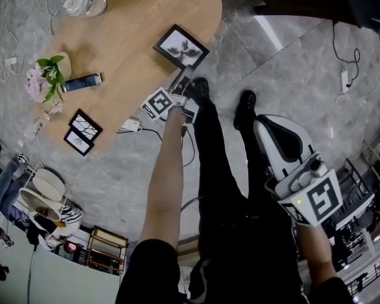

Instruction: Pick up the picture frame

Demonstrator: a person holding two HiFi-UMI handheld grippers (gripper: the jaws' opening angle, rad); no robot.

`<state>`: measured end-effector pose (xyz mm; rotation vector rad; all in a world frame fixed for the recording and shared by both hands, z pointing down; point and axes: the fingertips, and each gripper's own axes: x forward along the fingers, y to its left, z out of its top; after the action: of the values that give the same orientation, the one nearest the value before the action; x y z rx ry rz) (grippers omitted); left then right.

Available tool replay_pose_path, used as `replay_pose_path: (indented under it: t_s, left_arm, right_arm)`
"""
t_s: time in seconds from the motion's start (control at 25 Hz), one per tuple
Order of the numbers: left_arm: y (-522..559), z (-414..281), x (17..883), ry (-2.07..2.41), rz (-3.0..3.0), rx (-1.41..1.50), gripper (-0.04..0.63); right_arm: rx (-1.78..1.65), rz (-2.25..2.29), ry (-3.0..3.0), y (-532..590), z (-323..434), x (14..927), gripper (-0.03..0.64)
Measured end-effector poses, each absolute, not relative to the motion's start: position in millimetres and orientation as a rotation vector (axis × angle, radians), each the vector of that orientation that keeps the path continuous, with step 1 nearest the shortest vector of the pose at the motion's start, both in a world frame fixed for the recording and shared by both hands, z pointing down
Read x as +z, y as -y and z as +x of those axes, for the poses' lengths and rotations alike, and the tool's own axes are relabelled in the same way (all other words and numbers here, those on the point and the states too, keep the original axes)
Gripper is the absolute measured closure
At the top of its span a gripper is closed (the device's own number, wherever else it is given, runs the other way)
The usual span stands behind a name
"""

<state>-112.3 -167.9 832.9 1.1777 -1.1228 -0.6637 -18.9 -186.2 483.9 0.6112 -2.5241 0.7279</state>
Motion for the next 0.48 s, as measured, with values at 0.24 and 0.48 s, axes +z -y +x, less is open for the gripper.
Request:
replay_pose_path:
  t_s: [0.24,0.48]
  left_arm:
    - [177.0,-118.9,795.7,1.119,1.197,-0.683,0.517]
    - [187.6,-121.6,735.3,1.086,1.193,-0.795,0.515]
  right_arm:
    - [0.677,0.630,2.568,187.8,-15.6,452.2,0.604]
    - [0.622,0.699,2.612,192.3,-4.6,409.0,0.604]
